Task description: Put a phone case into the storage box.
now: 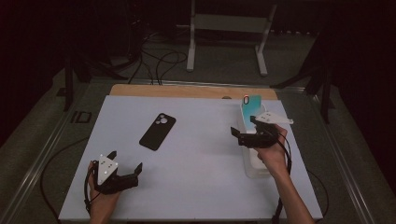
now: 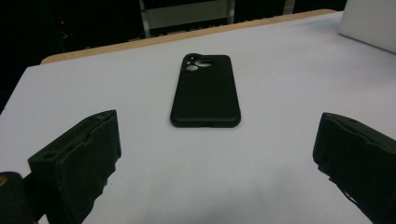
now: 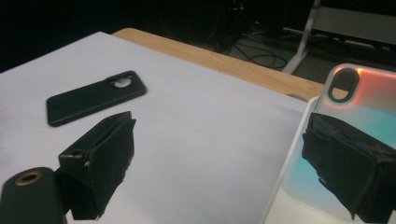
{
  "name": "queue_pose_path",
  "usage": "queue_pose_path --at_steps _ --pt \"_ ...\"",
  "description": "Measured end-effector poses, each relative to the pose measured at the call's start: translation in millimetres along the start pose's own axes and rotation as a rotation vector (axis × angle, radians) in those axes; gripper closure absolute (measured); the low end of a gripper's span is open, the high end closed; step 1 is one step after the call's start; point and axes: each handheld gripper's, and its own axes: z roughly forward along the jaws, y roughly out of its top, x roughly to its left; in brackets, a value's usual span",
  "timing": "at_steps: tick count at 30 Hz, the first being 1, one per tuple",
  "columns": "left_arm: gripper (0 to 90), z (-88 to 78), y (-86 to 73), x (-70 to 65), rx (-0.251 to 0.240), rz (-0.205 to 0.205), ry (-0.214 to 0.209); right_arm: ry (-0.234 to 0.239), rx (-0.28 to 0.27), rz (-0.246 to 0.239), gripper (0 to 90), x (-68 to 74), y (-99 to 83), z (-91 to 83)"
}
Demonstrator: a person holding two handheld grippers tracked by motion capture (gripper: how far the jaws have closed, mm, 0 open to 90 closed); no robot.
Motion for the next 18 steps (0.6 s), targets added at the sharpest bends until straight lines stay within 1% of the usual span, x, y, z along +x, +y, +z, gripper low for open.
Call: queue_pose_path --at_steps 2,4,6,9,11,13,14,16,18 --pt "1.4 0.2 0.3 0.5 -0.002 -0.003 0.001 0.007 -0.004 0.002 8.9 2.3 -4.1 -4.3" --pt "1.4 0.2 0.4 0.8 -0.002 -0.004 0.0 0.012 -0.022 0.004 8.9 5.3 -7.2 -10.2" --pt "1.3 -0.1 1.2 1.5 -0.003 -0.009 -0.003 0.007 -0.056 -0.008 8.9 8.6 -9.8 -17.0" --pt "1.3 -0.6 2.2 2.2 -0.006 -0.014 -0.007 0.007 -0.078 -0.011 8.9 13.2 -16.9 -25.2" --pt "1.2 -0.8 2.8 2.8 -0.005 -0.013 -0.009 0.004 -0.086 -0.014 8.9 16.0 -23.2 -29.7" --pt "1.0 -1.5 4.7 3.6 -0.006 -0.021 -0.018 0.0 -0.094 -0.018 8.9 17.7 -27.7 -32.9" --pt "0.9 -2.1 5.6 3.7 -0.007 -0.019 -0.019 0.001 -0.099 -0.013 8.9 18.9 -30.4 -34.9" --pt "0.9 -2.8 8.0 4.2 -0.014 -0.024 -0.025 0.009 -0.106 -0.009 8.9 20.6 -36.3 -38.0" --pt "0.9 -2.7 9.9 4.7 -0.017 -0.027 -0.029 0.017 -0.1 -0.02 8.9 23.3 -42.3 -39.7"
